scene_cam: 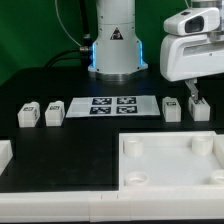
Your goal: Assemble one leg
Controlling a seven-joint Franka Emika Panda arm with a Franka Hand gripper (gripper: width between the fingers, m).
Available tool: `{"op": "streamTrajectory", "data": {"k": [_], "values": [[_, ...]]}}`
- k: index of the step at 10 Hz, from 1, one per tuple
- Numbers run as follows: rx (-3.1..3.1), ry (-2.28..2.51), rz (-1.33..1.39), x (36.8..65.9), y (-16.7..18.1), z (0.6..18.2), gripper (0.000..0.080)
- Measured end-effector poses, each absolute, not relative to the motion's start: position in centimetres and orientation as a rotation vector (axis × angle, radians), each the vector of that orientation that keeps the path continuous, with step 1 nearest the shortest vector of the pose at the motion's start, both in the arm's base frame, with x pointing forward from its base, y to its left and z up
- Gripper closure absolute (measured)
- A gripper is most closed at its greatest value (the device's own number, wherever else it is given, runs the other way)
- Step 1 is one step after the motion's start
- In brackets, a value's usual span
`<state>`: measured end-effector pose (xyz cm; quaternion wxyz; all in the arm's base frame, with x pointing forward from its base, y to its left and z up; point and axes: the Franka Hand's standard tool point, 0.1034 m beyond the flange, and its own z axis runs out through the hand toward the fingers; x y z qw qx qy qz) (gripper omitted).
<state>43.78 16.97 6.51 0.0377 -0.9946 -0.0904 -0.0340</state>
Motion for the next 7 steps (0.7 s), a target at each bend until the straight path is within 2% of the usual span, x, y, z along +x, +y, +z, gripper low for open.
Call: {"op": "streamTrajectory", "data": {"k": [5, 7], "values": [[-3.058, -0.228, -0.014, 43.3, 16.6, 6.1, 0.0150], [-3.086, -0.111, 0.453, 40.5, 15.3, 5.2, 0.0150]]}}
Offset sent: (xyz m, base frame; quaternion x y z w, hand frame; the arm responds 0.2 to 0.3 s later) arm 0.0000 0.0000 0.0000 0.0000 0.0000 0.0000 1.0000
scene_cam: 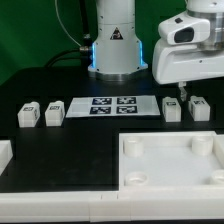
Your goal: Assemble one leg
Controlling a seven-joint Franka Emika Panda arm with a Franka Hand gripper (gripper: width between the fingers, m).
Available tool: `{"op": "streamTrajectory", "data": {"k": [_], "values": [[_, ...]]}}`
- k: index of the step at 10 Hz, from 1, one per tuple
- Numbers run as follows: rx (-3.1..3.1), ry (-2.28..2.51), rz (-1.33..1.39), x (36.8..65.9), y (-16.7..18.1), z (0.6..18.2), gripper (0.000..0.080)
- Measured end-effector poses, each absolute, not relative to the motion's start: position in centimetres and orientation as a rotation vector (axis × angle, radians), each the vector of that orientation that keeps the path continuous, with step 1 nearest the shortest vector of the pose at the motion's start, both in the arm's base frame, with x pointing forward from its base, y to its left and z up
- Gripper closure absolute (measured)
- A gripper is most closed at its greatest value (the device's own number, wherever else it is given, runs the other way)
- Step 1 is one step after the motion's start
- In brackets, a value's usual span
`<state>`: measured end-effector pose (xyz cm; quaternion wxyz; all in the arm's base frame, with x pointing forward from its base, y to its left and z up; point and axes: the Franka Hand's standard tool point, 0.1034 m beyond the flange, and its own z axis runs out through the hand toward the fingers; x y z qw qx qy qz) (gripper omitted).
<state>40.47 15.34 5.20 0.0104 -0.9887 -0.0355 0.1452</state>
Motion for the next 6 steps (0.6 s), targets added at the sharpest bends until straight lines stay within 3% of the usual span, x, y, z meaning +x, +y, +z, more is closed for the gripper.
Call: {"op": "streamTrajectory", "data": {"k": [4, 6], "values": [[-2.967, -0.057, 1.067, 40.28, 15.37, 5.23, 0.0150], [-2.934, -0.030, 1.166, 40.76, 15.50, 4.80, 0.0150]]}}
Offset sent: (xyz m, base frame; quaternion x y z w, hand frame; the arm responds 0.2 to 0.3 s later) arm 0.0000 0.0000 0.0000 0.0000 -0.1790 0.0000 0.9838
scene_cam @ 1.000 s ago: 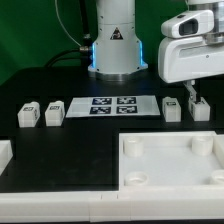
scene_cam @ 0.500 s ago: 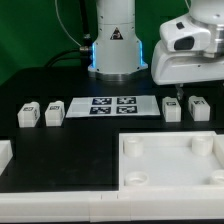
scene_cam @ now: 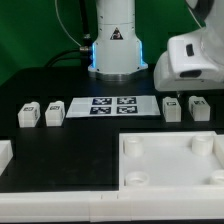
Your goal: Assemble one leg
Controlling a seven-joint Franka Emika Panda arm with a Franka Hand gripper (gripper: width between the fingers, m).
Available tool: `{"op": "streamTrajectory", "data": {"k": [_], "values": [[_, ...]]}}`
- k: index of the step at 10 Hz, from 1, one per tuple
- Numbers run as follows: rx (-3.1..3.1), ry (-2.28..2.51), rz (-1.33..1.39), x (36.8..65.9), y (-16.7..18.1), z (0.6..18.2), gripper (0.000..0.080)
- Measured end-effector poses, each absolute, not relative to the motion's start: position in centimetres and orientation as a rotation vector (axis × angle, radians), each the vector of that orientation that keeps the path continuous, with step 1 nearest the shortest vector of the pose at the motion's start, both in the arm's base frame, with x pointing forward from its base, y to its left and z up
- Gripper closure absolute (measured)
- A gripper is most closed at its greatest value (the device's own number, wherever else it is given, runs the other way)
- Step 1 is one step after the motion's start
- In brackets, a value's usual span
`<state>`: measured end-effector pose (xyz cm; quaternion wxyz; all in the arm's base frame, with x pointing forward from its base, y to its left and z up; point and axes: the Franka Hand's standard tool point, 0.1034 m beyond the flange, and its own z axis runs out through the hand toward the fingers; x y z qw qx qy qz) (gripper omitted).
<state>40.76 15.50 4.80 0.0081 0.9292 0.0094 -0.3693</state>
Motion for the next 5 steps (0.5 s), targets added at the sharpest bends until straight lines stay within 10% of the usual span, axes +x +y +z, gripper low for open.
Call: {"op": "streamTrajectory", "data": {"k": [5], "values": [[2.821, -0.057, -1.298, 39.91, 15.04, 4.51, 0.0150]]}}
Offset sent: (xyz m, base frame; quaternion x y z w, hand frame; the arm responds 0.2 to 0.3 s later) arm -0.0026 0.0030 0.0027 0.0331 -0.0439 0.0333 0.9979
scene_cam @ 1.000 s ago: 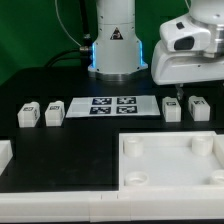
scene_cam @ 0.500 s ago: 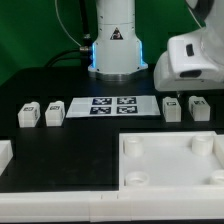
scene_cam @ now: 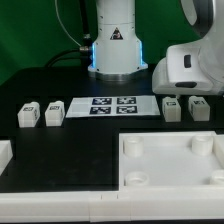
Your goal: Assemble one leg
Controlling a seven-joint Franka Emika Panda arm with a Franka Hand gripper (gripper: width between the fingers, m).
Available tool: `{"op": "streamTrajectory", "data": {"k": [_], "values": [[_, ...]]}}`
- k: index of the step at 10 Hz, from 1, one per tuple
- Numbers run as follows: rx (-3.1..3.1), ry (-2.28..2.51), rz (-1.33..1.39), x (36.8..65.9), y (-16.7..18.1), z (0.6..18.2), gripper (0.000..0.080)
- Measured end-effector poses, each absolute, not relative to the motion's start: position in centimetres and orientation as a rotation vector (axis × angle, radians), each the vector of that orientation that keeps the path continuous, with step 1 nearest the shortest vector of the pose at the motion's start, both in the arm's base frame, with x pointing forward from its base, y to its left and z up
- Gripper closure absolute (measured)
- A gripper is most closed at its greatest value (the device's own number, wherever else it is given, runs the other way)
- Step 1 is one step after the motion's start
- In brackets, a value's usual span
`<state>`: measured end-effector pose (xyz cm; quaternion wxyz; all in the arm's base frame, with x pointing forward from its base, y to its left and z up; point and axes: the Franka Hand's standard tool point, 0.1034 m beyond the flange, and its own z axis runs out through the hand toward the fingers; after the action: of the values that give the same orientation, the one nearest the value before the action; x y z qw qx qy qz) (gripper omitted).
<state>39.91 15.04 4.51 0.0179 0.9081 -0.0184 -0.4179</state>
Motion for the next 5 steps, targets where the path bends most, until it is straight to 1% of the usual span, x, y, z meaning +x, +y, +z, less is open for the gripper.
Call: {"op": "streamTrajectory", "data": {"k": [5], "values": [[2.817, -0.074, -1.300, 39.90, 14.86, 4.42, 0.0150]]}}
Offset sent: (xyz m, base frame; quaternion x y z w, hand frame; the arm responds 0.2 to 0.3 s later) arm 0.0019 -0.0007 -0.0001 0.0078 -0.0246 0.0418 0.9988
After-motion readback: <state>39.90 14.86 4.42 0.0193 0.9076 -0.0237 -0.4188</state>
